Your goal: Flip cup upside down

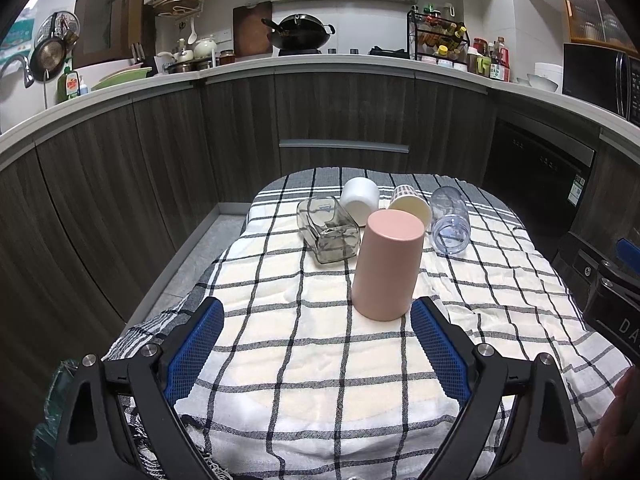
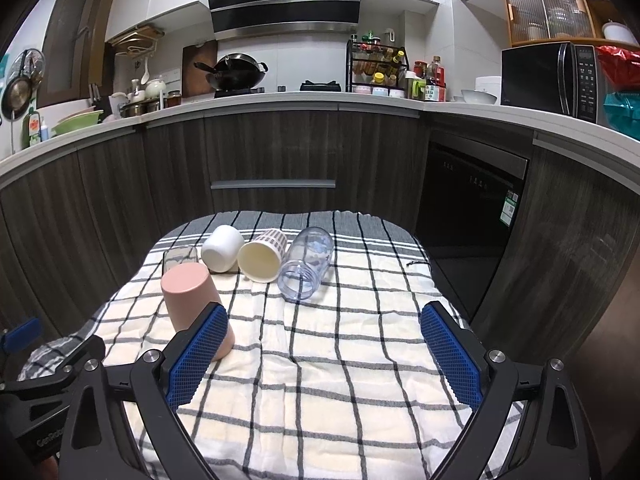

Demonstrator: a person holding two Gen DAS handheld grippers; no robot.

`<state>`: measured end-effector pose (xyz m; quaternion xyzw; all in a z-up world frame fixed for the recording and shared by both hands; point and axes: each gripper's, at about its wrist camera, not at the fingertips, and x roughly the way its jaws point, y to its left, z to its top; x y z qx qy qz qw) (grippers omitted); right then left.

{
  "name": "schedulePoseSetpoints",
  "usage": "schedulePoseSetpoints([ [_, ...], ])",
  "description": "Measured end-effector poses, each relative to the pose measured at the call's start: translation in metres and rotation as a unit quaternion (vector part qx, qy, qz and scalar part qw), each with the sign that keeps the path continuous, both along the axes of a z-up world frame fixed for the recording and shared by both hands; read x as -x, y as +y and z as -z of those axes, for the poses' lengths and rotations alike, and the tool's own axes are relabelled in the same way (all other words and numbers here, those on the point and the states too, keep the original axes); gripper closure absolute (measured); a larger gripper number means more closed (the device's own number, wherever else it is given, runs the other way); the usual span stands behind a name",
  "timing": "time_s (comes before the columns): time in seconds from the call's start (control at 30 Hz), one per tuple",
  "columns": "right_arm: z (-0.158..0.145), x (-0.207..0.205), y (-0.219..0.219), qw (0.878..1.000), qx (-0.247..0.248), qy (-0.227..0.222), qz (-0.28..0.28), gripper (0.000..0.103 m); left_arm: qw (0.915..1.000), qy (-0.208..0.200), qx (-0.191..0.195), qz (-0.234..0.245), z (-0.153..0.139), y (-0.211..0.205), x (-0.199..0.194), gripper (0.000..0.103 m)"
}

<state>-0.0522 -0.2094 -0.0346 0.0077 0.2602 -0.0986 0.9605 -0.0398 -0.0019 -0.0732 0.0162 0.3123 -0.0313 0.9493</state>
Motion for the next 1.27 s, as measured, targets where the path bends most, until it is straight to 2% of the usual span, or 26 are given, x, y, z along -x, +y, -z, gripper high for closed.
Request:
schedulePoseSetpoints([
  [1.27, 0.0027, -0.0016, 0.0054, 1.0, -0.003, 0.006, -0.002, 0.006, 1.0, 0.007, 0.004, -0.005, 0.0029, 0.0012, -0.0029, 0.006],
])
